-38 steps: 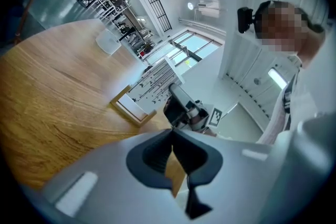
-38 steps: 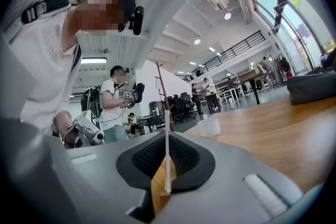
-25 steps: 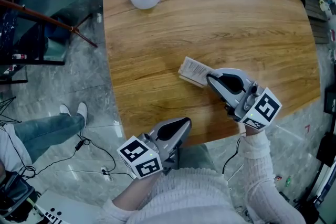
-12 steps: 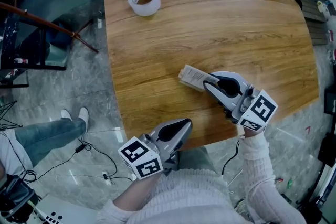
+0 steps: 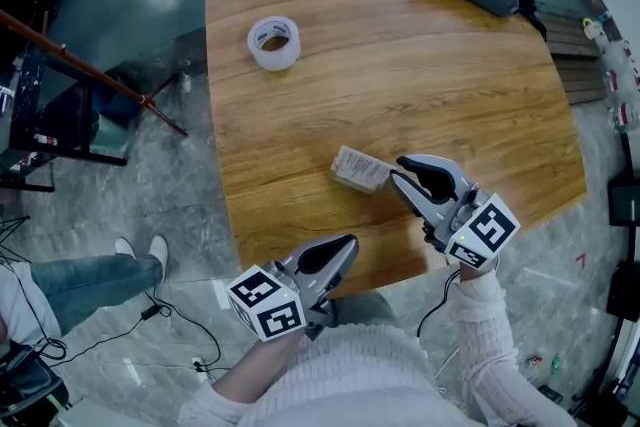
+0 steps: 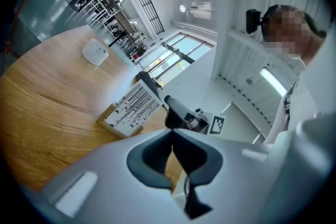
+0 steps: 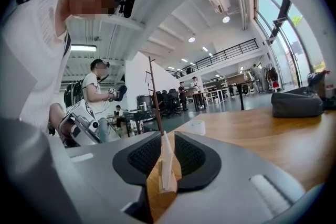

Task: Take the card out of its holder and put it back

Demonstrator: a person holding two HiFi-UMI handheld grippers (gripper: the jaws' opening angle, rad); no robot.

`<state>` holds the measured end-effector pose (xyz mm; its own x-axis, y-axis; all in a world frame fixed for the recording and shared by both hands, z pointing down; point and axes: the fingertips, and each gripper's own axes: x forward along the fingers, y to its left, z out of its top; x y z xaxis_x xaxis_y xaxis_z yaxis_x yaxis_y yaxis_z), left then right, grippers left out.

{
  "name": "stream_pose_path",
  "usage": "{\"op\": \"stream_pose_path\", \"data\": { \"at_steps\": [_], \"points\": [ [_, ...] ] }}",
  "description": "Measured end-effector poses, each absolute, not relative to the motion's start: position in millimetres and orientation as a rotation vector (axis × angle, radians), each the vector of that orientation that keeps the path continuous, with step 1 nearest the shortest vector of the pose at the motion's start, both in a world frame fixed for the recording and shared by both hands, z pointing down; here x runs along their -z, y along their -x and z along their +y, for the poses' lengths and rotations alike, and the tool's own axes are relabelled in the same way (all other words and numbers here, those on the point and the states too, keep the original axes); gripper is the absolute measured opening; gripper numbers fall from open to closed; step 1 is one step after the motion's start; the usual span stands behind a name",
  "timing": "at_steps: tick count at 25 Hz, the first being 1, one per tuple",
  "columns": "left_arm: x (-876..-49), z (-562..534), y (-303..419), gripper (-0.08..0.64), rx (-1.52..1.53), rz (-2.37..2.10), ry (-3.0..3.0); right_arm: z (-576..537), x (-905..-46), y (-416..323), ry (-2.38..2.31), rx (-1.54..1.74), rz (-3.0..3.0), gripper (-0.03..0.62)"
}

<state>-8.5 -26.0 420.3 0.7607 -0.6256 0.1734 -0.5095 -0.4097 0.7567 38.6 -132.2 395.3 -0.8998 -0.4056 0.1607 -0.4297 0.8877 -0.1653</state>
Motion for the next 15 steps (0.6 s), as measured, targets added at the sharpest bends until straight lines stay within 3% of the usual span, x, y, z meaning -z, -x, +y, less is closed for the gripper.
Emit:
{"op": "stream_pose_path", "data": {
  "at_steps": [4, 8, 15],
  "points": [
    [-403, -29, 10, 0.008, 0.170, -0.833, -2.150, -122, -371, -47, -0.715, -0.251, -2.914, 0.073],
    [-393, -30, 14, 0.008, 0.140, -0.843, -2.204, -106, -364, -47, -0.776, -0.235, -2.857, 0.001],
    [-386, -31, 20, 0.008, 0.056, -0.910, -2.278, -78, -373, -43, -0.848, -0.343, -2.802, 0.000]
  ]
}}
